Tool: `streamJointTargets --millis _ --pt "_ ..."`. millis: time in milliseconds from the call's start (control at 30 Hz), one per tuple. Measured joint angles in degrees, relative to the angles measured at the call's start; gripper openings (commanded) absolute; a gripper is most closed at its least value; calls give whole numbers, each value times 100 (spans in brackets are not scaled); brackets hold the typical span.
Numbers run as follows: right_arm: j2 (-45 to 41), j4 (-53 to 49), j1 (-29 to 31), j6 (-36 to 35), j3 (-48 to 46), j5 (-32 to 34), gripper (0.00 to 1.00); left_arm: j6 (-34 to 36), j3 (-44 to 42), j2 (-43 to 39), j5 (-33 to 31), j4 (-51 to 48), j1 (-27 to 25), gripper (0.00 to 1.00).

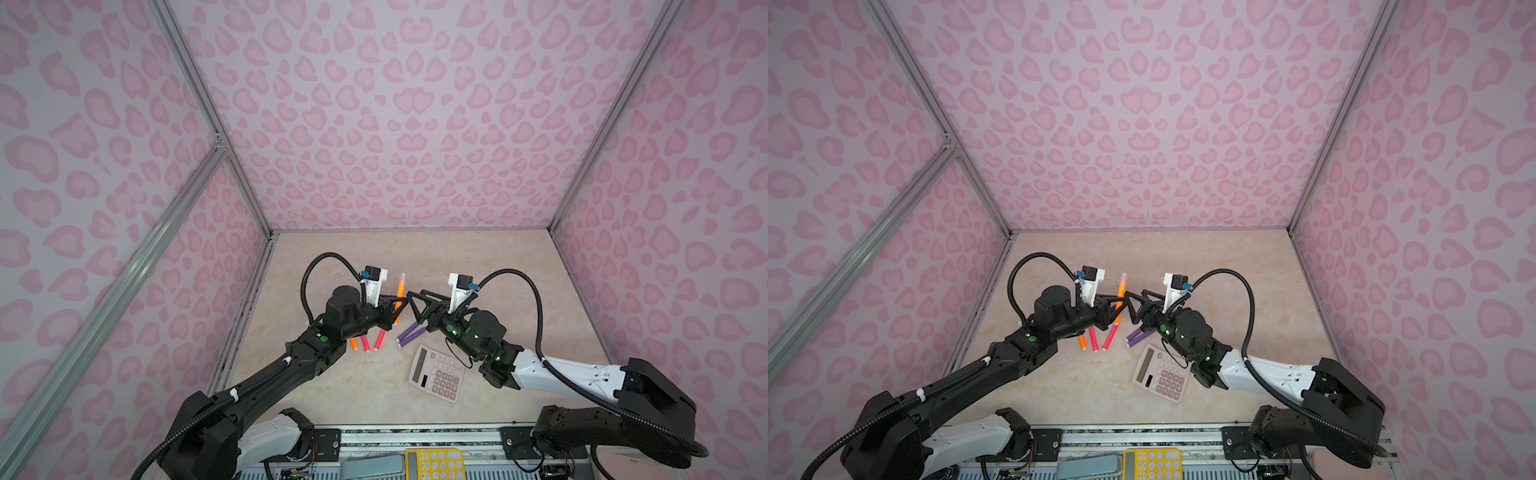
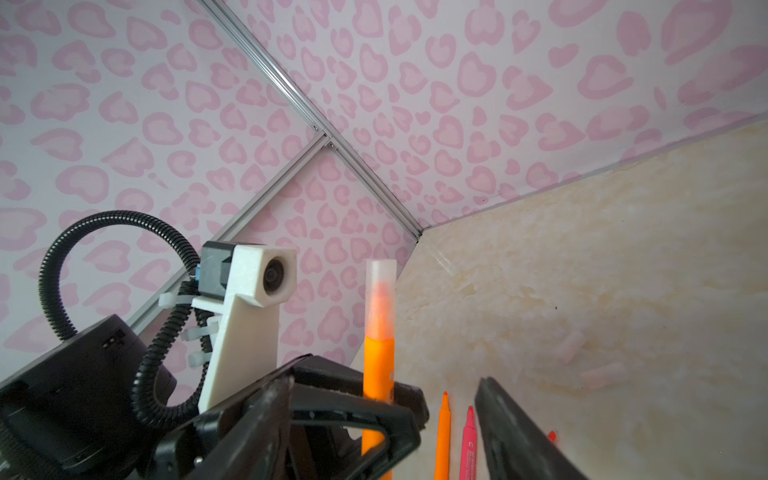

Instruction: Insert the pens into the pen caps

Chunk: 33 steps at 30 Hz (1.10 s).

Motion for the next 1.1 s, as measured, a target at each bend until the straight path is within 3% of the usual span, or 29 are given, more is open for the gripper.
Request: streamJointTargets --millis 133,367,500,667,800,1100 --pt "-26 -544 -160 -35 422 116 76 103 131 109 -68 -85 -192 4" --pt "363 -1582 -682 -17 1266 -76 58 323 271 214 -197 -212 -424 4" --pt "588 -1941 -850 26 1539 -313 55 396 350 343 -315 -363 -466 4" --pt "774 -2208 -874 -37 1768 -509 55 446 487 549 -328 -424 -531 4" --pt "863 -2328 -907 -83 1895 -612 46 466 568 717 -345 -494 -555 3" --pt "931 -2492 -911 -142 2026 -686 40 483 660 890 -348 -549 -577 3"
